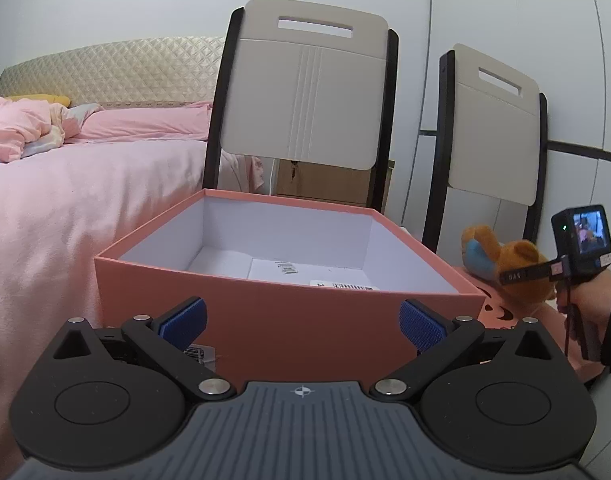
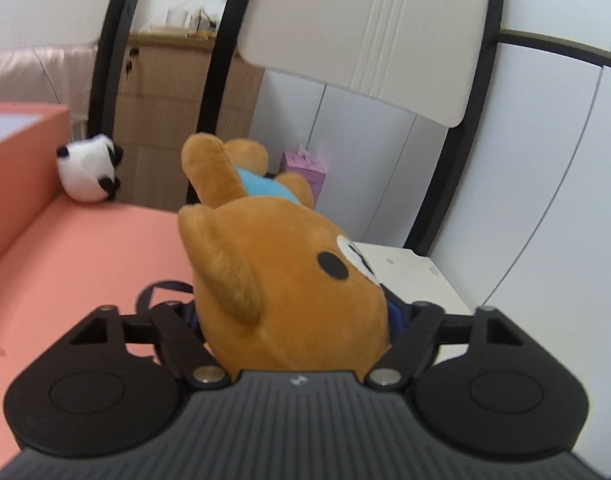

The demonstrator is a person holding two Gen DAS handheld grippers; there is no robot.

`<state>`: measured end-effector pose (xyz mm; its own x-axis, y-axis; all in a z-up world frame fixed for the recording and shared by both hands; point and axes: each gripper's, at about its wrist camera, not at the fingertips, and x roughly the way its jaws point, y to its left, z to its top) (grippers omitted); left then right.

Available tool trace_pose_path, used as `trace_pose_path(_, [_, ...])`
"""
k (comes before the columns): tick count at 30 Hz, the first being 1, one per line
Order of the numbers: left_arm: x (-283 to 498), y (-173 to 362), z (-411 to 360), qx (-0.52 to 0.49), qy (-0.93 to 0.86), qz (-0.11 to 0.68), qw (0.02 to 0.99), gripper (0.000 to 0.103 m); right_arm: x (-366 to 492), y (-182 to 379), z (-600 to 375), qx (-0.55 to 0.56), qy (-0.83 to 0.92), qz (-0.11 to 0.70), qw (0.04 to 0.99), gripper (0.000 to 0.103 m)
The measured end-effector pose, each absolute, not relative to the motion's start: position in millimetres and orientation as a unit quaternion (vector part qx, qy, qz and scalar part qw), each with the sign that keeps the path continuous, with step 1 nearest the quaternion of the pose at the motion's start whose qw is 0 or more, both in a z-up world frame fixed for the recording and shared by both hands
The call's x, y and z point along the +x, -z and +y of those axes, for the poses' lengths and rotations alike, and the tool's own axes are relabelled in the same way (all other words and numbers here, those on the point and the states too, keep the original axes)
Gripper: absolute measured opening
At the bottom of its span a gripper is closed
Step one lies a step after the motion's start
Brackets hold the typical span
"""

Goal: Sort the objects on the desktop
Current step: 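Lift the teddy bear with the right gripper over the pink box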

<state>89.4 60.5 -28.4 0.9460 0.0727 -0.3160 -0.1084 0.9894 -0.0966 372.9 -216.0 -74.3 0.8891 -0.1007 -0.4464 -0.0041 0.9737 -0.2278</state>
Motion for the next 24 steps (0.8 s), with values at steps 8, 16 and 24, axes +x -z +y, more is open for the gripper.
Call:
trace_pose_path(8, [87.0, 28.6, 57.3, -0.048, -0.048, 0.150, 0.986, 0.103, 346.8, 36.1, -217.8, -0.040, 0.010, 0.177, 0.983, 0.071])
trace_pose_path(16, [86.4, 20.8, 65.3, -0.031, -0.078, 0.134, 0.987, 0.103, 320.1, -22.7, -181.6, 0.036, -0.061, 0.104, 0.992, 0.071])
trace_pose_path(24, [84.2, 12.3, 80.8, -0.014, -0.124, 0.115, 0.985, 0.103, 325.7, -51.0, -96.1, 0.061, -0.181, 0.096, 0.977, 0.071])
